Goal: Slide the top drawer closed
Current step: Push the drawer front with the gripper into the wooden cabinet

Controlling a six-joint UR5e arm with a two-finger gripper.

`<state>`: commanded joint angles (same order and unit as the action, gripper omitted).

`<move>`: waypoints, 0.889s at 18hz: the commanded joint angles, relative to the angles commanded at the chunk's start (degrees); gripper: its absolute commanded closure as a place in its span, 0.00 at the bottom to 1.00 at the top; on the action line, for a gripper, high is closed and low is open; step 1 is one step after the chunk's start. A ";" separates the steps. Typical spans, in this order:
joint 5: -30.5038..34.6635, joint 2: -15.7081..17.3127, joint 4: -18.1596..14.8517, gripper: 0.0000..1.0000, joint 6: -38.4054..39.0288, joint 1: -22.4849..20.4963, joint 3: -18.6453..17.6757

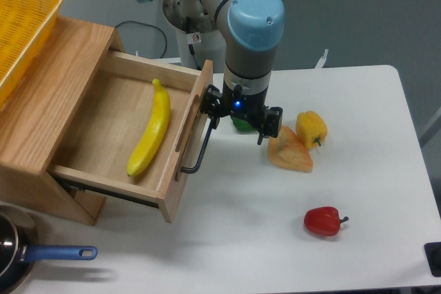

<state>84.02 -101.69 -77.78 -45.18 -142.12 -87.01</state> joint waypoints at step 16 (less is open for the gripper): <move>0.09 -0.09 0.18 0.00 2.45 3.34 -0.09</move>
<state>84.11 -101.78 -77.61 -42.72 -138.78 -87.10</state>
